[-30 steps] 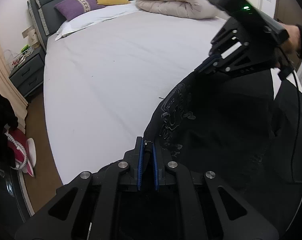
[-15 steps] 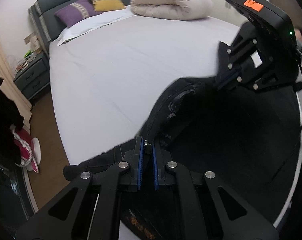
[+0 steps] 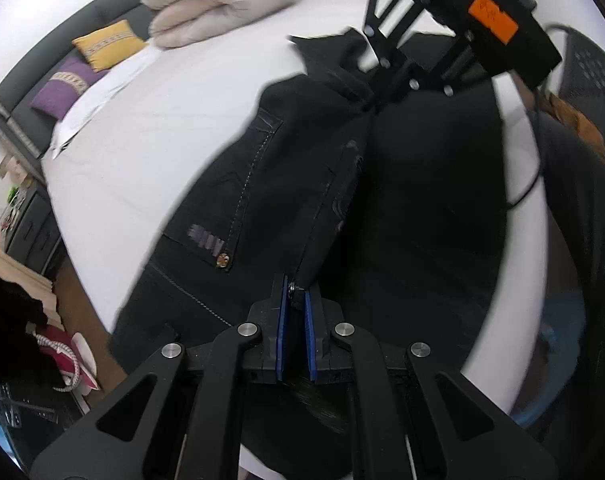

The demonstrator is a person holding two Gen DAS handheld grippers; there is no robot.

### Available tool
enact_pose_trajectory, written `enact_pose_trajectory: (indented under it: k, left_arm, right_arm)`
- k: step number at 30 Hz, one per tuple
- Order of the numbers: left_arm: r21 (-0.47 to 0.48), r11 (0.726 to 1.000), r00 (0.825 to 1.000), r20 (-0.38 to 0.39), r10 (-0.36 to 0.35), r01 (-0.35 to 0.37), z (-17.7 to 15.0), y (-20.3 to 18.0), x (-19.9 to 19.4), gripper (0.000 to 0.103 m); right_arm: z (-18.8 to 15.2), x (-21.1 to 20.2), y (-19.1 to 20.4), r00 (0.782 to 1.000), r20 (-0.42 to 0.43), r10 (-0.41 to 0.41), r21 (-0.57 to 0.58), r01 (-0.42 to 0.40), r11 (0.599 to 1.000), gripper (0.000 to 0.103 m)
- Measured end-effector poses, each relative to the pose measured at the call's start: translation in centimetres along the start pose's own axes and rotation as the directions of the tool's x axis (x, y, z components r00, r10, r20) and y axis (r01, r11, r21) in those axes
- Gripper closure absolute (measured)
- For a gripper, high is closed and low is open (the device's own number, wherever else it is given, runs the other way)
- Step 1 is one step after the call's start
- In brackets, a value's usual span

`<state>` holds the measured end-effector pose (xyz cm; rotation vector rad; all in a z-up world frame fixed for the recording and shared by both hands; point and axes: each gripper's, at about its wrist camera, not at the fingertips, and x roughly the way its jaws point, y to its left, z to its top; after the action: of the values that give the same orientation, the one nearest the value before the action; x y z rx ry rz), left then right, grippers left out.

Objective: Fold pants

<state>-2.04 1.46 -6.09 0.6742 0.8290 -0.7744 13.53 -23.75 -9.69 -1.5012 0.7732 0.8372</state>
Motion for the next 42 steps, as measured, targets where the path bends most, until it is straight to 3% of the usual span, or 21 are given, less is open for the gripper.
enact_pose_trajectory:
  k: [4,11,22,28,32,39,42]
  left_arm:
    - [0.024,1.000,1.000,-0.018,-0.018,0.018,-1.0,-3.0,-0.2,0.096]
    - [0.040,0.996,0.996,-0.048,-0.076,0.077,-2.8,-5.7,-0.9,0.096]
    - [0.044,0.993,0.993,-0.056,-0.106,0.108,-1.8,-5.4,-1.0,0.096]
    - [-0.004,0.994,0.992,-0.060,-0.113,0.113,-3.0,-4.6,-0.1,0.096]
    - [-0.037,0.995,0.994,-0.055,-0.097,0.095,-3.2,-4.3,-0.6,0.093]
    - [-0.138,0.979,0.984,-0.083,-0.160,0.148,-3.9,-2.9,-3.7,0.089]
    - [-0.194,0.968,0.986,-0.023,-0.167,0.160,-2.7,-2.0,-5.1,0.089]
  right_arm:
    - [0.5,-0.3,2.4,0.999,-0.006,-0.034,-0.053,0.034,0.998,0.101]
    - [0.8,-1.1,5.1,1.000,-0.003,-0.009,-0.057,0.009,0.998,0.101]
    - [1.8,-2.0,7.2,0.999,-0.037,-0.019,-0.038,0.018,0.999,0.101]
    - [2.9,-1.3,10.6,0.998,-0.066,-0.018,-0.038,0.016,0.999,0.101]
    - [3.5,0.1,10.6,0.997,-0.073,-0.032,0.010,0.033,0.999,0.100]
    - [4.6,0.7,10.9,0.994,-0.083,-0.066,0.084,0.074,0.994,0.098]
    - [5.2,1.4,11.0,0.991,-0.093,-0.092,0.100,0.101,0.990,0.098]
